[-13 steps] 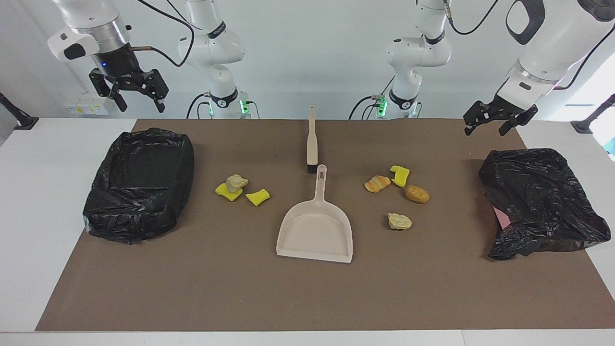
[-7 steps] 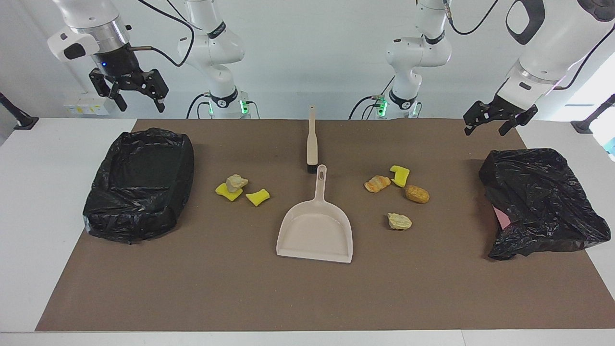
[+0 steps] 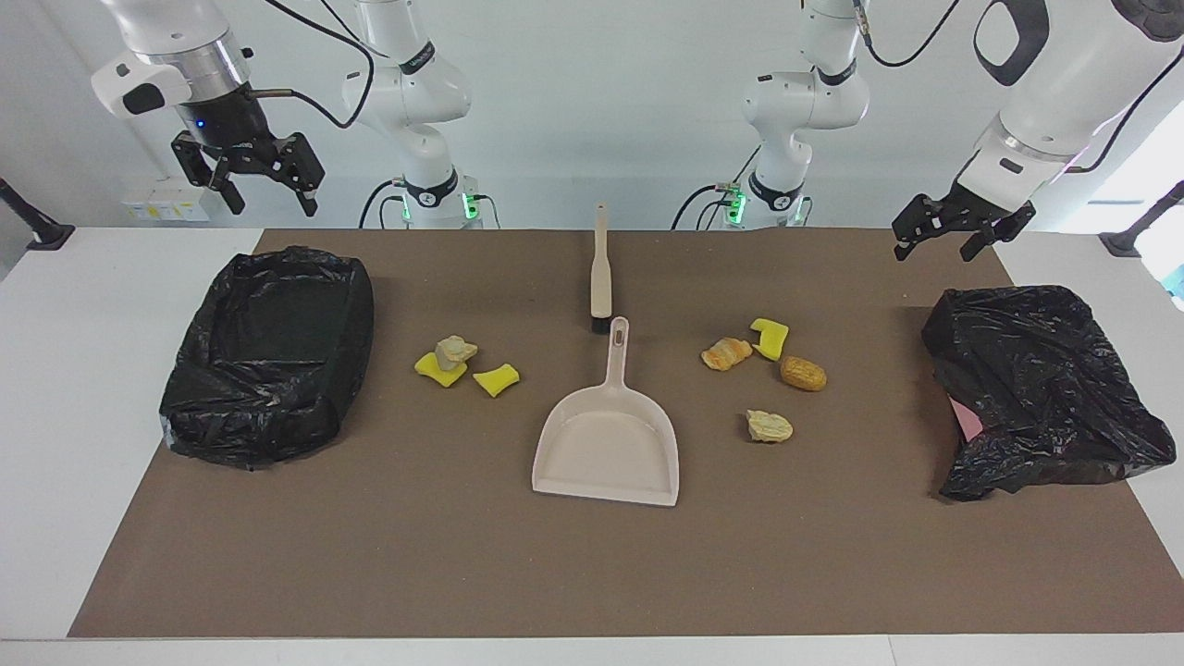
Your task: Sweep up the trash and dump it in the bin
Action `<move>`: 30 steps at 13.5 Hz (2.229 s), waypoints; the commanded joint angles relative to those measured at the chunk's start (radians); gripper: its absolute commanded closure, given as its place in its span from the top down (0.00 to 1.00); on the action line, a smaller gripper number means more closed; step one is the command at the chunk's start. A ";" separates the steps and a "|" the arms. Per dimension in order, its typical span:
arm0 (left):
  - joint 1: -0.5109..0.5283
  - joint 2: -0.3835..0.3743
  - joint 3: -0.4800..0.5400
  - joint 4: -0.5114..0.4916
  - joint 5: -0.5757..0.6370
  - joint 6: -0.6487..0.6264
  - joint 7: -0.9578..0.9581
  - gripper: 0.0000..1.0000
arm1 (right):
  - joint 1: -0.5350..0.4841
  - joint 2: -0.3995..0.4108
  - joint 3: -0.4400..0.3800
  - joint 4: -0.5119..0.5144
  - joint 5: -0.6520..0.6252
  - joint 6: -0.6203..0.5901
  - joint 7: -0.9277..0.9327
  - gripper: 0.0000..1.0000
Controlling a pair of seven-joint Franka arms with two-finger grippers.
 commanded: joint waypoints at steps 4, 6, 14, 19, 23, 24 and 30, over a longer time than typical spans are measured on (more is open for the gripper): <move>-0.011 -0.044 -0.007 -0.036 0.015 -0.002 0.002 1.00 | -0.009 -0.016 0.006 -0.018 0.001 -0.001 0.010 1.00; -0.032 -0.063 -0.014 -0.086 0.014 0.006 -0.001 1.00 | -0.009 -0.016 0.006 -0.018 0.001 -0.002 0.010 1.00; -0.289 -0.176 -0.014 -0.413 0.009 0.207 -0.119 1.00 | -0.009 -0.016 0.006 -0.018 0.001 -0.005 0.008 1.00; -0.556 -0.166 -0.014 -0.531 0.009 0.346 -0.449 1.00 | -0.009 -0.016 0.006 -0.018 0.001 -0.005 0.008 1.00; -0.756 -0.089 -0.012 -0.544 0.009 0.441 -0.676 1.00 | -0.009 -0.016 0.006 -0.018 0.001 -0.005 0.008 1.00; -0.796 -0.081 -0.014 -0.551 0.009 0.469 -0.722 1.00 | -0.009 -0.016 0.006 -0.018 0.001 -0.005 0.007 1.00; -0.965 -0.064 -0.014 -0.683 0.009 0.630 -0.894 1.00 | -0.011 -0.016 0.006 -0.018 0.001 -0.005 0.007 1.00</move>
